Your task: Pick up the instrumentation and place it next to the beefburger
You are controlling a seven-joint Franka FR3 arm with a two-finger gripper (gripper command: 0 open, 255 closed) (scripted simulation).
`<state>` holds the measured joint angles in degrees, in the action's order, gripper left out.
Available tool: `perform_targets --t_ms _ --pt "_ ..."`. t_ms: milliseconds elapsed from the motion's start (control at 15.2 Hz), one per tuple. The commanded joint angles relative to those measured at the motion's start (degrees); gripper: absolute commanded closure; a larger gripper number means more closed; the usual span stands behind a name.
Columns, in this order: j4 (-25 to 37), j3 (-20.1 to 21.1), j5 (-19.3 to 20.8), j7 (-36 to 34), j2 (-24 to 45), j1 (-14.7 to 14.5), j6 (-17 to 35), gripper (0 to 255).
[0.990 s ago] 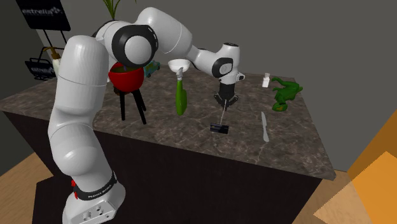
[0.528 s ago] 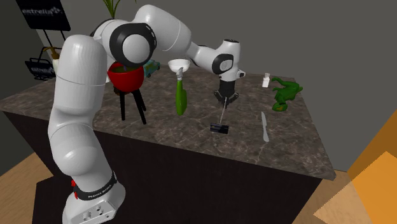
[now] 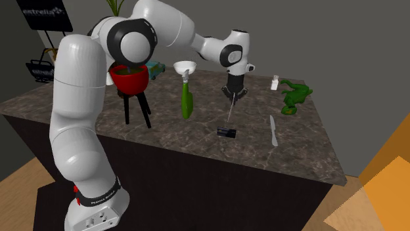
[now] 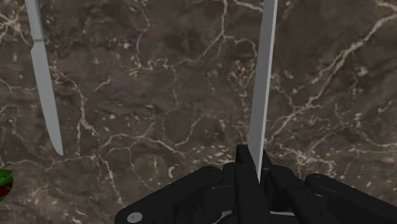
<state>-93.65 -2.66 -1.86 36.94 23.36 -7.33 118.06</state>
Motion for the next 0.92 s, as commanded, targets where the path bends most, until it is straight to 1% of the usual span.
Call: perform_targets --t_ms 0,858 --pt "0.8 0.0 0.1 -0.1 -0.5 0.0 -1.3 255" --pt "7.8 -0.1 0.2 -0.3 -2.6 0.0 -10.4 255"
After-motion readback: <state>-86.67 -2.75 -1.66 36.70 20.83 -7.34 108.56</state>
